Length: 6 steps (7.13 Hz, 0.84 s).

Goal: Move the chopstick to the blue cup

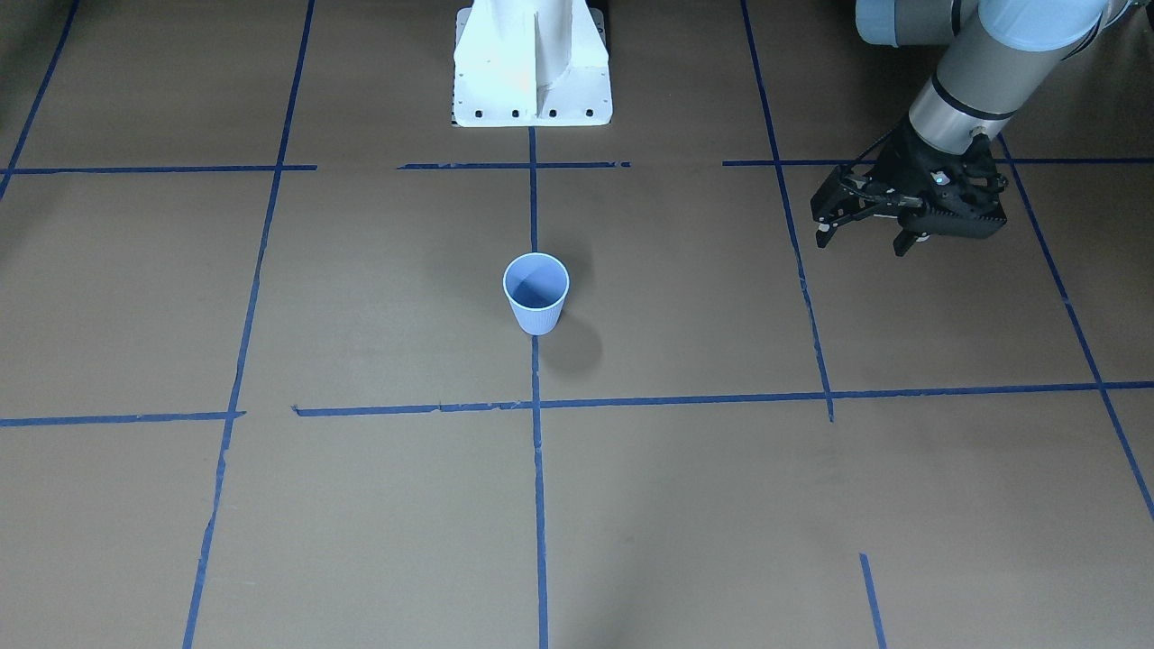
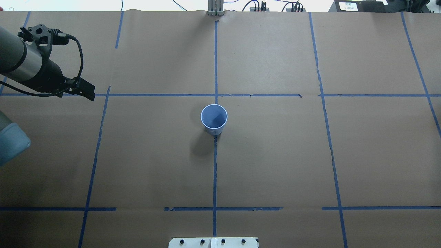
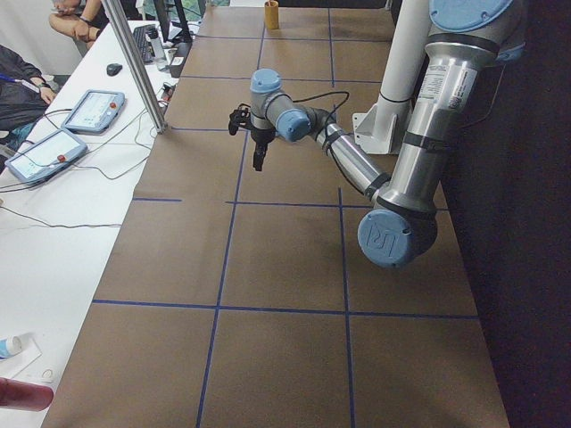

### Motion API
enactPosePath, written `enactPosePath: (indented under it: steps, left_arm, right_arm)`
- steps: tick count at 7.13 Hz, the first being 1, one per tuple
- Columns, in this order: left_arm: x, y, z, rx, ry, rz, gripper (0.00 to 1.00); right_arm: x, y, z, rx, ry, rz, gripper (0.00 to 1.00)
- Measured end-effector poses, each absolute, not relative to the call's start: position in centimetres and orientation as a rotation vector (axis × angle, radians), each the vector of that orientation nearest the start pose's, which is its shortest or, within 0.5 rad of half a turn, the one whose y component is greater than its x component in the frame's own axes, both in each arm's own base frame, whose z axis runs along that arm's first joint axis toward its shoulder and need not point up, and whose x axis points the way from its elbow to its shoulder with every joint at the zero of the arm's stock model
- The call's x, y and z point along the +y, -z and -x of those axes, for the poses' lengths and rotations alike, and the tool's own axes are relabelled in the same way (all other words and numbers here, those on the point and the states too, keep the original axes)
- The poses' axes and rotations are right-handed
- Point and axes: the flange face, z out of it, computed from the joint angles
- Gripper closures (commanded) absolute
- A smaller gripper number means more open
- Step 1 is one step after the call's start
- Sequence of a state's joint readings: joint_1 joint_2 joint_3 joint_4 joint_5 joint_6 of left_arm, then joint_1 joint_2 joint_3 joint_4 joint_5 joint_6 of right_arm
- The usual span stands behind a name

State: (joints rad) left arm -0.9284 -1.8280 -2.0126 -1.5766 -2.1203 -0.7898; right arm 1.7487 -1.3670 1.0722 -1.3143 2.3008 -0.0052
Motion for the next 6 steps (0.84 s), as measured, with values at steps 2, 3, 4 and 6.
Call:
enactPosePath:
  steps: [2,3,4,6]
  left_arm:
    - [-48.0,-32.1,-25.8,0.846,-0.055,-0.172,0.00]
    - [-48.1,-32.2,-25.8,0.845,-0.055,-0.171,0.00]
    - [-48.1,-32.2,-25.8,0.845,-0.055,-0.171,0.00]
    - [-48.1,-32.2,-25.8,0.845,-0.055,-0.171,0.00]
  right_arm:
    - [-55.9,-77.1,-15.9,-0.719,-0.167,-0.014,0.01]
    - [-56.3,-77.2,-15.4,-0.717,-0.160,-0.006,0.02]
    - [-56.6,-77.2,-14.9,-0.716,-0.155,0.000,0.07]
    - [-57.9,-76.8,-14.5,-0.709,-0.172,0.011,0.28]
